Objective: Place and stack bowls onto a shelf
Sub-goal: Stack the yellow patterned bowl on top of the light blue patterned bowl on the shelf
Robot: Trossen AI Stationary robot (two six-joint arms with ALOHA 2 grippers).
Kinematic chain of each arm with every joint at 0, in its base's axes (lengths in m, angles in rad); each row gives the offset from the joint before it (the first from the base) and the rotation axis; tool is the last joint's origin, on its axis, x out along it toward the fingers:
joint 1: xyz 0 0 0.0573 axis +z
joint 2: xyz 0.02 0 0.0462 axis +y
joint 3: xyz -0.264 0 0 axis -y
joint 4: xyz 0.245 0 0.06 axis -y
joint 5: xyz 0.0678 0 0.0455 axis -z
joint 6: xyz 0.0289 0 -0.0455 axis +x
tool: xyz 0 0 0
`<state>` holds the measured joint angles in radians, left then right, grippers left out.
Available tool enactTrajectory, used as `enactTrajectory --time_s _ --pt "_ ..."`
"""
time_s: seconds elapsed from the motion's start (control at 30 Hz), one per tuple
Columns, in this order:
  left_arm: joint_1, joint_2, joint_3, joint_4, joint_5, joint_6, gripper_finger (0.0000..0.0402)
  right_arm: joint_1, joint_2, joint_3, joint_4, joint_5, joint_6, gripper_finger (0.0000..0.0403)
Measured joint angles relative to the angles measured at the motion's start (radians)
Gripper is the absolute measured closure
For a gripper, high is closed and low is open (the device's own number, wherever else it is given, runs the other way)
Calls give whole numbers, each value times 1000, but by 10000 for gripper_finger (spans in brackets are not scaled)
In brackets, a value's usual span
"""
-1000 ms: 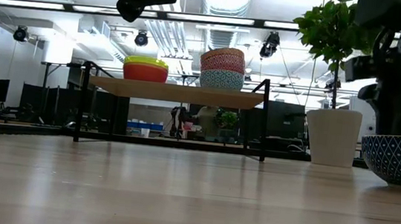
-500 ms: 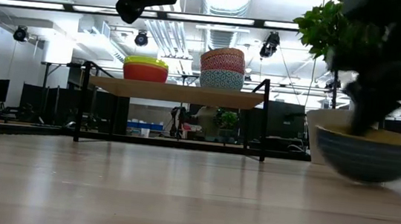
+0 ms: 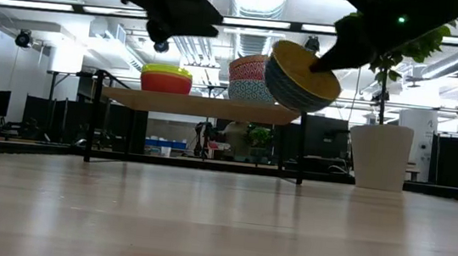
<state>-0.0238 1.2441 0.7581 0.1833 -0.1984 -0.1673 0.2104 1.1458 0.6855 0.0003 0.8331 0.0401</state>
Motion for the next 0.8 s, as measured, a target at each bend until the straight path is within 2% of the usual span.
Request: enactTrajectory --time_s 0.07,0.2,0.3,0.4,0.5,0.57,0.8 --pt "0 47 34 1 -42 -3 220 0 22 0 68 66 -44 393" --pt "0 140 121 -25 -57 -3 181 0 87 22 118 170 -85 392" --pt "0 206 193 -36 -80 -3 171 0 153 55 122 266 -89 392" --pt "0 255 265 -124 -162 -9 171 1 223 92 122 345 -96 392" --pt "1 289 314 -196 -199 -18 176 3 280 124 118 378 -103 391" --pt "0 310 333 -186 -201 -29 180 3 306 141 117 381 -105 391" --pt "3 324 332 -210 -238 -66 194 15 339 198 124 383 -119 391"
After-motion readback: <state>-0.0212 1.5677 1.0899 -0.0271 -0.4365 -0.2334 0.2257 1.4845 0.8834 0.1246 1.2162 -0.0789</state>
